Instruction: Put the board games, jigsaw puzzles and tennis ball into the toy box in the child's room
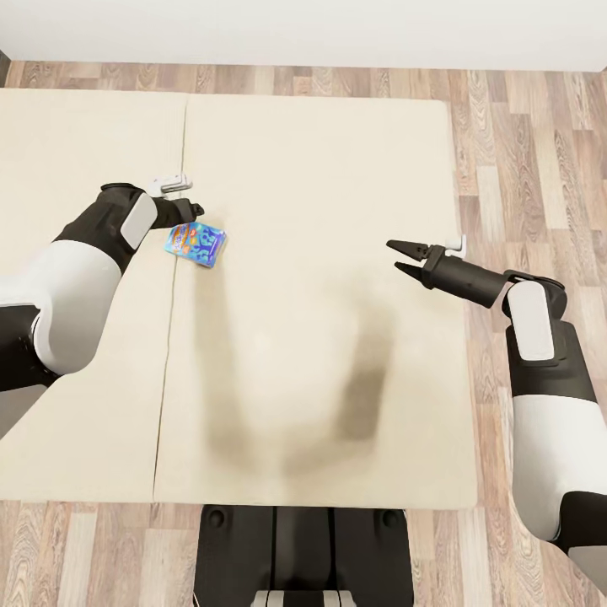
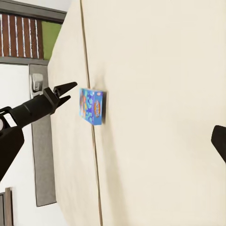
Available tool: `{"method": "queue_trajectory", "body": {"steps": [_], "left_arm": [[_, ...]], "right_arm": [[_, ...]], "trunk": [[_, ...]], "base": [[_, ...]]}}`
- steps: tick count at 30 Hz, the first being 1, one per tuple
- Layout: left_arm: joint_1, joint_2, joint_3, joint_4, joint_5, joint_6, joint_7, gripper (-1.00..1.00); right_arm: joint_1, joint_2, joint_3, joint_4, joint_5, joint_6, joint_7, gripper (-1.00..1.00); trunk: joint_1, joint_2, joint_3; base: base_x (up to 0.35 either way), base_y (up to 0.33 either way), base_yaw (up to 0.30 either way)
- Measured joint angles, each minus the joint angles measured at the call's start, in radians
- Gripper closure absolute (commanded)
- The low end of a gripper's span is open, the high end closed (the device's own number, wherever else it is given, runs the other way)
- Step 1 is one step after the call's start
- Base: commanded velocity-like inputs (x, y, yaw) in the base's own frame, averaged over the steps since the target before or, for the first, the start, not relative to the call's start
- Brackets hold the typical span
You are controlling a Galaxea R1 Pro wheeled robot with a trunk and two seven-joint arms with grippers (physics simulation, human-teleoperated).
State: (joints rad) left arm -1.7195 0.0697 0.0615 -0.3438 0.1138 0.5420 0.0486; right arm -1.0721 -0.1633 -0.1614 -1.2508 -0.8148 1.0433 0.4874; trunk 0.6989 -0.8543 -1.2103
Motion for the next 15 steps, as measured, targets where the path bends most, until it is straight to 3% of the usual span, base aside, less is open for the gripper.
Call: {"method": "queue_trajectory", "body": {"steps": [15], "left_arm": [[0.0,0.0,0.0,0.0,0.0,0.0,0.0,-1.0]], "right_arm": [[0.0,0.001,0.005,0.005,0.001,0.0,0.0,-1.0]], "trunk": [[0.0,0.0,-0.011]], "base": [[0.0,0.0,0.0]]}}
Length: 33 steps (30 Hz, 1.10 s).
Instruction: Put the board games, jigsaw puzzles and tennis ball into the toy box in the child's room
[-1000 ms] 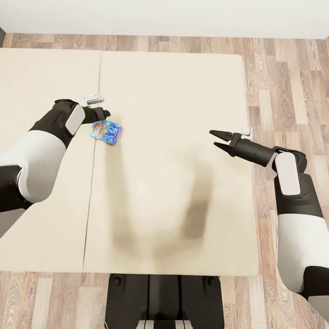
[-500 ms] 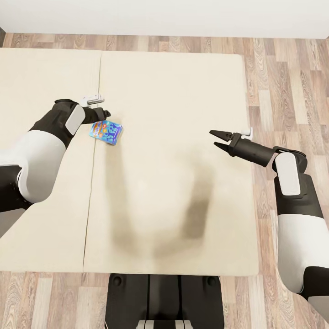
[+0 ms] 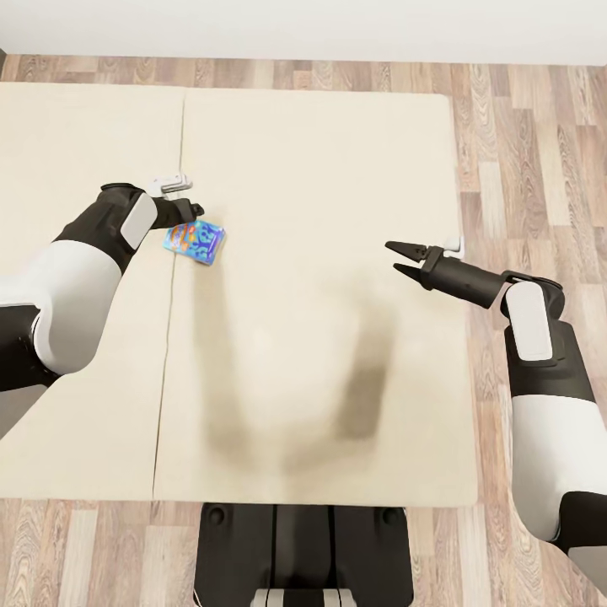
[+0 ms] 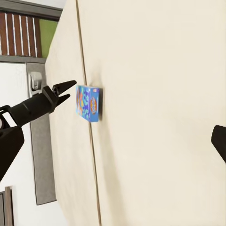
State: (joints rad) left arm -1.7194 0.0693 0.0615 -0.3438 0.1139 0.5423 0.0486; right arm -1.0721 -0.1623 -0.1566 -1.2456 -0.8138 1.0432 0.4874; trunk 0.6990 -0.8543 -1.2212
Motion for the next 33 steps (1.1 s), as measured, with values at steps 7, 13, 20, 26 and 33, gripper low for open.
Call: {"method": "queue_trajectory", "body": {"steps": [7,13,20,26,33], "left_arm": [[0.0,-0.001,0.0,0.0,0.0,-0.002,0.0,-1.0],[0.0,-0.001,0.0,0.0,0.0,0.0,0.0,-1.0],[0.0,0.001,0.0,-0.001,0.002,0.001,0.0,-1.0],[0.0,0.001,0.0,0.0,0.0,0.001,0.0,-1.0],[0.0,0.002,0.0,-0.001,0.0,0.001,-0.001,-1.0]], "right_arm": [[0.0,0.0,0.0,0.001,0.0,0.0,0.0,-1.0],[0.0,-0.001,0.0,0.001,0.0,0.0,0.0,-1.0],[0.0,-0.001,-0.003,0.0,0.0,0.0,0.0,-1.0],[0.0,-0.001,-0.004,0.0,-0.001,0.0,0.0,-1.0],[0.002,-0.001,-0.007,-0.003,-0.001,0.0,0.0,-1.0]], "trunk": [[0.0,0.0,-0.01],[0.0,0.0,-0.018],[0.0,0.0,-0.028],[0.0,0.0,-0.036],[0.0,0.0,-0.046]], "base": [[0.0,0.0,0.0],[0.0,0.0,0.0],[0.0,0.0,0.0],[0.0,0.0,0.0],[0.0,0.0,0.0]]}}
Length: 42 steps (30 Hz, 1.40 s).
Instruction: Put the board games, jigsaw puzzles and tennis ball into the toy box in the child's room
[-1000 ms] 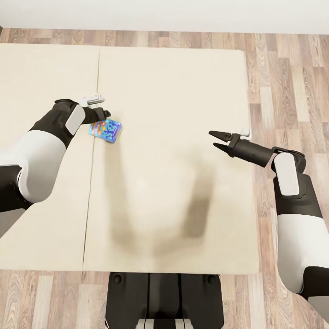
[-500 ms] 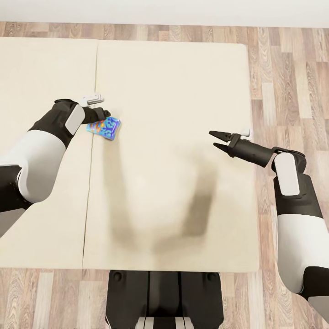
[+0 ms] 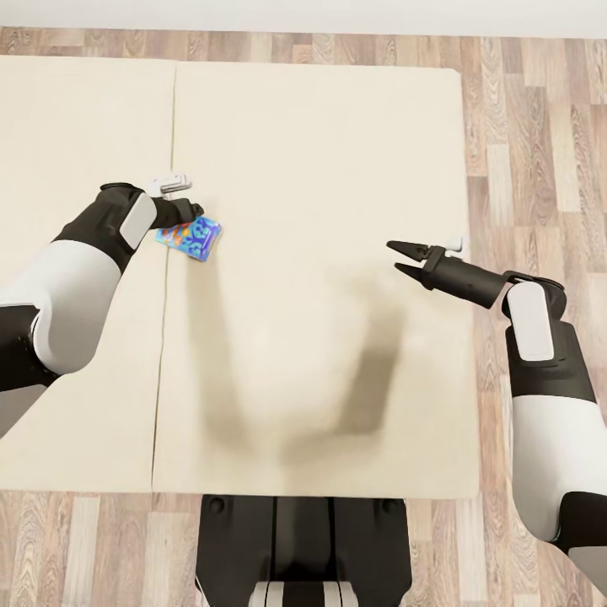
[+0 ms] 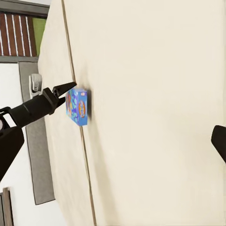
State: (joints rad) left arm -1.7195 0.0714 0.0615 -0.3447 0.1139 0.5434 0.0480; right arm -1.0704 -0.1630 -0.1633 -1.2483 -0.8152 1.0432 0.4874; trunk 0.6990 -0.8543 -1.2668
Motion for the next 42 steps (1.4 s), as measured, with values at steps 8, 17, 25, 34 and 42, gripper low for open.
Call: {"method": "queue_trajectory", "body": {"steps": [8,17,25,34,42], "left_arm": [[0.0,-0.001,0.001,-0.002,0.001,0.01,-0.004,-1.0],[-0.001,0.002,0.0,-0.016,-0.006,0.081,-0.007,-1.0],[-0.001,0.002,0.003,-0.024,-0.007,0.117,-0.007,-1.0],[-0.004,0.001,0.005,-0.029,-0.009,0.163,-0.007,-1.0],[-0.01,-0.001,0.007,-0.04,0.003,0.229,-0.004,-1.0]], "right_arm": [[0.0,-0.001,-0.002,-0.003,0.0,0.0,0.0,-1.0],[0.0,0.0,-0.002,-0.004,0.0,0.0,0.0,-1.0],[0.0,0.0,-0.003,-0.004,0.001,0.0,0.0,-1.0],[0.0,0.0,-0.002,-0.003,0.001,0.0,0.0,-1.0],[0.0,0.0,-0.002,-0.002,0.001,0.0,0.0,-1.0]], "trunk": [[0.0,0.0,-0.006],[0.0,0.0,-0.006],[0.0,0.0,-0.006],[0.0,0.0,-0.006],[0.0,0.0,-0.007]], "base": [[0.0,0.0,0.0],[0.0,0.0,0.0],[0.0,0.0,0.0],[0.0,0.0,0.0],[0.0,0.0,0.0]]}}
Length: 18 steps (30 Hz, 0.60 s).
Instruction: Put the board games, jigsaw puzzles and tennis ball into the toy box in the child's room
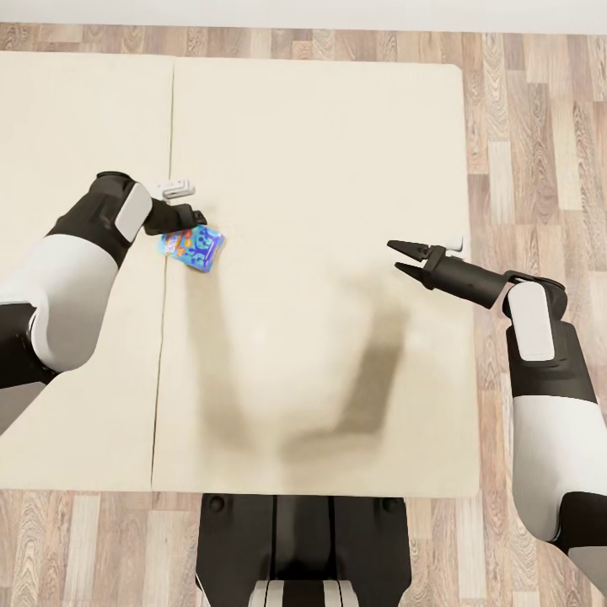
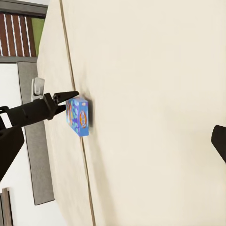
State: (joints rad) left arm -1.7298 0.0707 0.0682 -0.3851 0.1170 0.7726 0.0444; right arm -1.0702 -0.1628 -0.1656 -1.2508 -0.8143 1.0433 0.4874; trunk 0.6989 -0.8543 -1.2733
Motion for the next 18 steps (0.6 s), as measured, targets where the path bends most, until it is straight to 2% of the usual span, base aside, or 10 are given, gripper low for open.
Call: {"method": "queue_trajectory", "body": {"steps": [18], "left_arm": [[0.0,0.004,0.001,-0.008,0.002,0.03,-0.001,-1.0]], "right_arm": [[0.0,-0.006,-0.002,-0.001,-0.001,0.0,0.0,-1.0]], "trunk": [[0.0,0.0,0.0]], "base": [[0.0,0.0,0.0]]}}
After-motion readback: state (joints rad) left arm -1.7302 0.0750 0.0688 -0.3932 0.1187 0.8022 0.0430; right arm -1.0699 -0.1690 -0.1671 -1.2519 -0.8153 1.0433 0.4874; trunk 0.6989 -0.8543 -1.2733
